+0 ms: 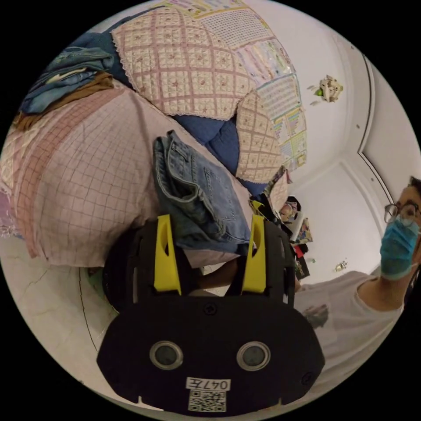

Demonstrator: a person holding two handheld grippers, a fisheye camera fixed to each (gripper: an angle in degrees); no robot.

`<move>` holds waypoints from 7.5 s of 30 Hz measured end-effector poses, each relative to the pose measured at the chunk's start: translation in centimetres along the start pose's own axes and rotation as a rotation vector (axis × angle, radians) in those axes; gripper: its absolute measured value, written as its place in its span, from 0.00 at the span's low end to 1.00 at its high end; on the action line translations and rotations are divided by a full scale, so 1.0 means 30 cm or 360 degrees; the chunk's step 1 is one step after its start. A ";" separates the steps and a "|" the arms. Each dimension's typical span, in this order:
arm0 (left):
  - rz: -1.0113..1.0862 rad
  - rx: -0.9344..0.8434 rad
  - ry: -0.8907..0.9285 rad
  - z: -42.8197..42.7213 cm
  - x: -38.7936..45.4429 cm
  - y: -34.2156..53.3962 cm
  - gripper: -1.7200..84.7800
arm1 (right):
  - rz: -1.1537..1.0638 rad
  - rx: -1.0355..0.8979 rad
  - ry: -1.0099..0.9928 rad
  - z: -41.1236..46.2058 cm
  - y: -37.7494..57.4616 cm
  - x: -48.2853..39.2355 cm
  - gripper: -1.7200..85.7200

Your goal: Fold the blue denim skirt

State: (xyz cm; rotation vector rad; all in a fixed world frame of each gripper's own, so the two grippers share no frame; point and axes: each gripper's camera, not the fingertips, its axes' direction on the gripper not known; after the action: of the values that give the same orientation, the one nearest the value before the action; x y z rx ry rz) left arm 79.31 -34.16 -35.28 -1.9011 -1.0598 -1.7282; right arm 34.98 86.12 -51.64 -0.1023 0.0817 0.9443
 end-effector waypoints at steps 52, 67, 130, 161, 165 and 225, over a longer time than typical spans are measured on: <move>-0.0135 -0.0127 0.0100 0.031 0.306 -0.733 0.11 | -0.0874 -0.0289 0.0093 -0.208 0.219 -0.782 0.03; -0.0205 -0.0051 -0.0030 0.031 0.509 -0.729 0.12 | -0.1437 -0.0267 -0.0428 -0.185 0.089 -1.344 0.16; 0.0019 0.0007 -0.0742 0.010 1.138 -0.239 0.21 | 0.0599 -0.0015 0.0256 -1.491 -1.118 1.322 0.11; 0.0024 -0.0066 -0.0571 -0.080 0.392 -0.116 0.09 | -0.0338 -0.0244 0.0737 -0.721 -1.385 1.268 0.02; -0.0024 -0.0051 -0.0488 -0.102 0.294 -0.103 0.09 | -0.0049 -0.0517 0.0649 -0.497 -1.297 1.385 0.10; 0.0925 -0.0336 -0.1739 0.618 1.440 0.135 0.13 | 0.0426 -0.0408 -0.1099 0.369 -0.789 0.816 0.01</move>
State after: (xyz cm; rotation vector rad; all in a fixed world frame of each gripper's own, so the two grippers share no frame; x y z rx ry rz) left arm 93.73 -11.51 3.54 -2.9683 -0.4626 -0.4225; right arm 68.74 93.39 -42.23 0.0034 -0.6793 1.2098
